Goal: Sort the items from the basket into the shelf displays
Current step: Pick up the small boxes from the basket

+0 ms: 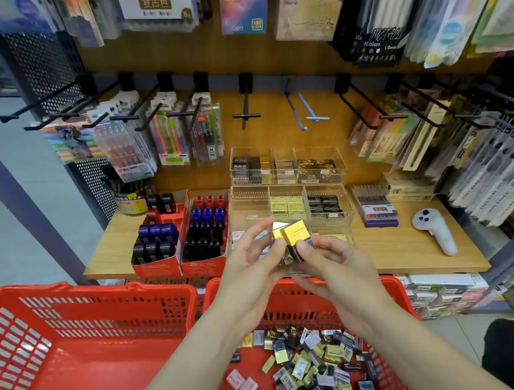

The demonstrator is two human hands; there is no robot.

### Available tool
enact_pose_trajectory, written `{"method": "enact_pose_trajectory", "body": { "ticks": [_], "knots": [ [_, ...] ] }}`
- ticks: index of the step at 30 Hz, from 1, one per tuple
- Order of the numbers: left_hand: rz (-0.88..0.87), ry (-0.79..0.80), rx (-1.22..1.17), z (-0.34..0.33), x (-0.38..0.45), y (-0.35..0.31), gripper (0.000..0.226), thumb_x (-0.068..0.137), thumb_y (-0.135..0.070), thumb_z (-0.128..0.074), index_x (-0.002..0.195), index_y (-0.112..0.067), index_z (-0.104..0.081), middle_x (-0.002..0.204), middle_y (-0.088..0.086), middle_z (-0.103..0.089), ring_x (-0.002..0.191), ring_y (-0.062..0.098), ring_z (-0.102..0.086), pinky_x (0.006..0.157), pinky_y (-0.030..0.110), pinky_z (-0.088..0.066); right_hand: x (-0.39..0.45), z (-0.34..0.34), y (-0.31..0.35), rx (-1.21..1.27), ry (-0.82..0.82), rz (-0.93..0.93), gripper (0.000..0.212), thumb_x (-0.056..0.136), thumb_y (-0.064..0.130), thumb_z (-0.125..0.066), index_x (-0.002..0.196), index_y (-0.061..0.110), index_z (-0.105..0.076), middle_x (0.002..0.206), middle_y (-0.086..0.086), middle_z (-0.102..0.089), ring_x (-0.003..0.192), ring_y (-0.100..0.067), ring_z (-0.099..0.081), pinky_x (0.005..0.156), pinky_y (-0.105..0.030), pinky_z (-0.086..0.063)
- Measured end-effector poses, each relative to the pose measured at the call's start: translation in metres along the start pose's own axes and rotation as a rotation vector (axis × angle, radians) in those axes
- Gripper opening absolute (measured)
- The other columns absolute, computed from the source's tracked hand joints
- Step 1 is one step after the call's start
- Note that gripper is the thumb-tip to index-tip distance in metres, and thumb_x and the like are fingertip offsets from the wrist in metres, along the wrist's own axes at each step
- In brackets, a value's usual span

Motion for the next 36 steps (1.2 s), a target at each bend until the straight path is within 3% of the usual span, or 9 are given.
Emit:
{"method": "enact_pose_trajectory", "body": {
  "ticks": [5,10,14,20,26,29,33,36],
  "knots": [
    [-0.07,-0.042,0.065,-0.001,-0.002,-0.004,0.045,0.081,-0.018,-0.072,0.125,-0.019,-0.061,0.12,0.013,-0.068,0.111,0.027,-0.067,0.087,0.034,-0.056,-0.004,-0.01,0.001,0.127,0.028,-0.029,0.019,0.084,0.006,-0.073,0.102,0.008,-0.066,0.098,-0.011,-0.076,0.095,-0.021,-0.073,0.072,-0.024,-0.059],
    [-0.065,0.036,0.15,0.002,0.001,-0.014,0.037,0.09,-0.004,-0.065,0.125,-0.012,-0.056,0.122,0.012,-0.068,0.112,0.026,-0.067,0.093,0.033,-0.056,-0.002,-0.007,0.006,0.218,0.063,-0.101,0.02,0.083,0.005,-0.071,0.103,0.005,-0.067,0.1,-0.012,-0.075,0.094,-0.02,-0.073,0.079,-0.026,-0.06],
    [-0.105,0.092,0.326,0.003,0.0,-0.019,0.037,0.092,-0.002,-0.065,0.124,-0.013,-0.05,0.118,0.006,-0.072,0.111,0.023,-0.068,0.089,0.03,-0.055,-0.002,-0.004,0.008,0.13,0.082,-0.068,0.019,0.085,0.007,-0.071,0.103,0.008,-0.065,0.096,-0.009,-0.076,0.093,-0.018,-0.073,0.077,-0.023,-0.059],
    [-0.117,0.04,0.268,0.001,-0.001,-0.009,0.04,0.091,-0.002,-0.066,0.125,-0.012,-0.046,0.117,0.008,-0.072,0.113,0.029,-0.066,0.1,0.042,-0.052,0.0,-0.004,0.004,0.036,0.039,0.015,0.019,0.086,0.018,-0.073,0.104,0.012,-0.07,0.096,-0.002,-0.077,0.092,-0.013,-0.073,0.073,-0.02,-0.057],
    [-0.033,0.095,0.226,-0.003,0.011,-0.003,0.046,0.099,-0.006,-0.054,0.137,-0.032,-0.046,0.118,0.008,-0.071,0.114,0.02,-0.065,0.096,0.033,-0.053,0.015,-0.011,-0.003,0.089,0.078,0.007,0.008,0.089,0.016,-0.07,0.092,0.018,-0.077,0.1,0.001,-0.076,0.095,-0.012,-0.072,0.072,-0.019,-0.056],
    [0.0,0.074,0.246,-0.003,0.024,-0.001,0.042,0.101,-0.009,-0.051,0.136,-0.033,-0.049,0.121,0.009,-0.069,0.116,0.023,-0.064,0.096,0.035,-0.053,0.028,-0.018,-0.01,0.022,0.089,-0.004,0.018,0.094,0.018,-0.065,0.085,0.027,-0.078,0.097,0.004,-0.077,0.094,-0.011,-0.072,0.075,-0.022,-0.057],
    [0.032,0.044,0.33,0.006,0.048,0.0,0.044,0.101,-0.012,-0.051,0.133,-0.041,-0.044,0.125,-0.004,-0.067,0.118,0.013,-0.062,0.096,0.03,-0.052,0.054,-0.023,-0.017,-0.027,0.152,-0.033,0.018,0.1,0.019,-0.056,0.1,0.032,-0.069,0.098,0.01,-0.076,0.094,-0.007,-0.072,0.074,-0.023,-0.058],
    [0.059,0.036,0.391,0.016,0.069,-0.001,0.044,0.099,-0.018,-0.056,0.136,-0.033,-0.038,0.13,-0.006,-0.065,0.125,0.016,-0.058,0.107,0.04,-0.045,0.075,-0.018,-0.015,0.043,0.247,-0.07,0.02,0.097,0.012,-0.057,0.106,0.03,-0.056,0.094,0.008,-0.076,0.095,-0.015,-0.073,0.073,-0.022,-0.058]
  ]
}}
Point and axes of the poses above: each hand's wrist, its own x-axis towards the middle knuckle, its own z-axis out of the back of the hand, y = z × x, the point moved 3 cm from there along x, towards the middle knuckle
